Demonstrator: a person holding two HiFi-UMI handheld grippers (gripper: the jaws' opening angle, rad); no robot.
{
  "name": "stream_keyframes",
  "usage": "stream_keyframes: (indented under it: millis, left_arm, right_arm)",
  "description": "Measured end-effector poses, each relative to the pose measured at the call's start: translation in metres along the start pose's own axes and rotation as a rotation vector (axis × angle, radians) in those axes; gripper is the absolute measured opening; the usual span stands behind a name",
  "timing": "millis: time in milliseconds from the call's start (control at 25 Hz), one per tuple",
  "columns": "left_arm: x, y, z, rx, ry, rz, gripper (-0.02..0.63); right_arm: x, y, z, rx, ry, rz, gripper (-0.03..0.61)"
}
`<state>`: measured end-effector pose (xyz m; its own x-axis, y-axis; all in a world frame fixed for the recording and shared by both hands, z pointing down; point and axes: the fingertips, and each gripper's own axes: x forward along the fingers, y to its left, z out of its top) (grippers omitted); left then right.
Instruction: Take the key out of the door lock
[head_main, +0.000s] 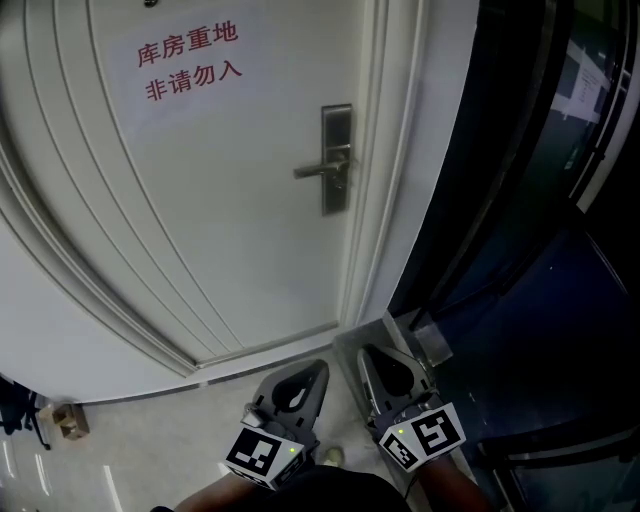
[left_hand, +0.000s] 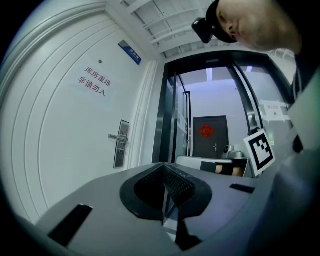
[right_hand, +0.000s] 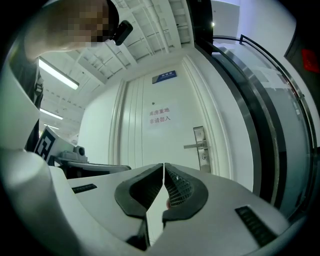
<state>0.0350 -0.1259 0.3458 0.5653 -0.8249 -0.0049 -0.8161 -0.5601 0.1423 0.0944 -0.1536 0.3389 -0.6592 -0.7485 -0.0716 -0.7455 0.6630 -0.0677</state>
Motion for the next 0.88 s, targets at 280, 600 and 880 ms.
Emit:
stream_keyframes:
  millis: [280,600,880]
  left_arm:
    - [0.049,0.034,-0.002,0.002,0.007,-0.028,0.006]
    - [0.118,0.093,0.006,0.005,0.002,-0.054,0.006]
    - [0.16,0.138,-0.002,-0.012,0.033,-0.06,0.006]
  right_arm:
    - [0.059,-0.046,0.006,-0.15,-0.019,-0.037,0.017]
    - [0.14,-0.097,-0.004,-0.167,0.0,-0.07,0.017]
    - [0.217,-0.16,-0.02,-0.473,0.069,-0.163,0.018]
